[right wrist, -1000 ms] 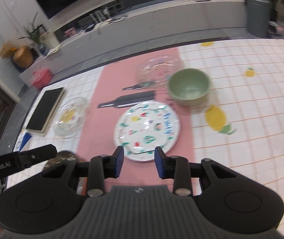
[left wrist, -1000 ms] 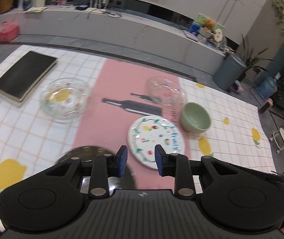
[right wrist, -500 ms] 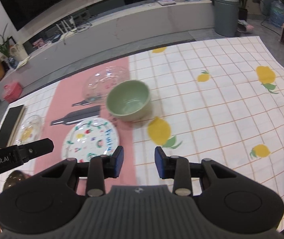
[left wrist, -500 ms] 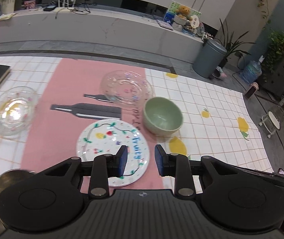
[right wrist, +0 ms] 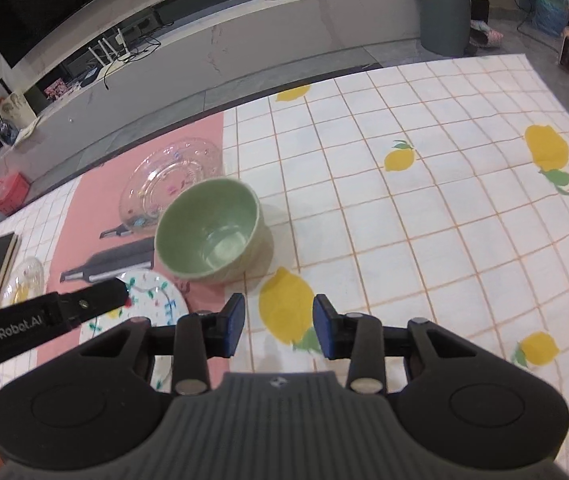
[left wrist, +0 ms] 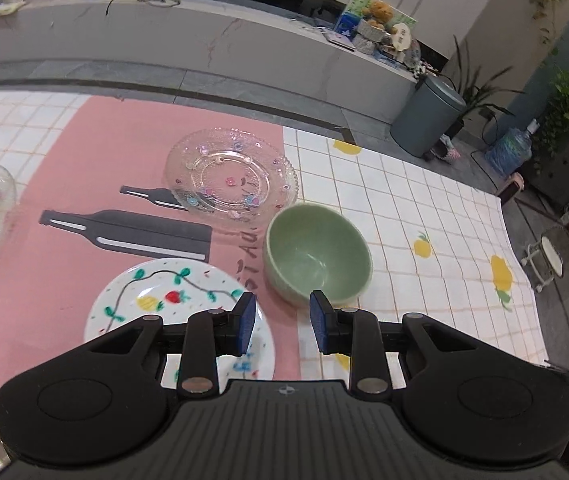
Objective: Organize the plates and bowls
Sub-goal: 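Move the left gripper to the pale green bowl and grasp its rim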
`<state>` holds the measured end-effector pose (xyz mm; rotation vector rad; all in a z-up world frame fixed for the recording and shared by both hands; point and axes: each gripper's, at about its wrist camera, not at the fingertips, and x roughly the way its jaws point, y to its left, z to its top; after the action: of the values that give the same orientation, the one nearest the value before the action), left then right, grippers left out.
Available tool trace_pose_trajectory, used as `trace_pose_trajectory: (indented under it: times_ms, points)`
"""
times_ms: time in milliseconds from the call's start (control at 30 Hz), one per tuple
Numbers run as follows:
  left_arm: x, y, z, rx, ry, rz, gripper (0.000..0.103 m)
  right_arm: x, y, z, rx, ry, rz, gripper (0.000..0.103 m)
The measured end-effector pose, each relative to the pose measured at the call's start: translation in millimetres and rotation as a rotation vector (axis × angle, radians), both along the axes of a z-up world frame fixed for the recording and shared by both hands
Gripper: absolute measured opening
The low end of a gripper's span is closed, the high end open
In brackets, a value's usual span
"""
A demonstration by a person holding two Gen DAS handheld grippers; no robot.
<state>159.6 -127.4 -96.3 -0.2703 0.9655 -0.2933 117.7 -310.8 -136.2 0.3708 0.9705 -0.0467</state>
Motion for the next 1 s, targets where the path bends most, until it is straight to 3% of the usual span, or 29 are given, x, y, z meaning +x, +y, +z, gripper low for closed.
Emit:
trace_pose_trajectory:
  times_ms: [267,400,600,833,1000]
  points:
    - [31,-7,-17,0.001,0.015,0.058,0.033,39,-3,-11,0.044,-0.017,-0.033,0.037]
    - [43,-16,-21,0.073,-0.001,0.068,0.033,52,-1,-20,0.033,-0.001,-0.046,0.036]
    - [55,-28,-29,0.120,0.016,0.039,0.033,67,0,-32,0.036,0.033,-0.047,0.031]
    - [65,-31,-40,0.134,0.059,0.043,0.033,78,-1,-40,0.040,0.048,-0.056,0.031]
    - [70,-28,-49,0.092,0.106,0.049,0.033,83,-1,-48,0.068,0.065,-0.057,0.027]
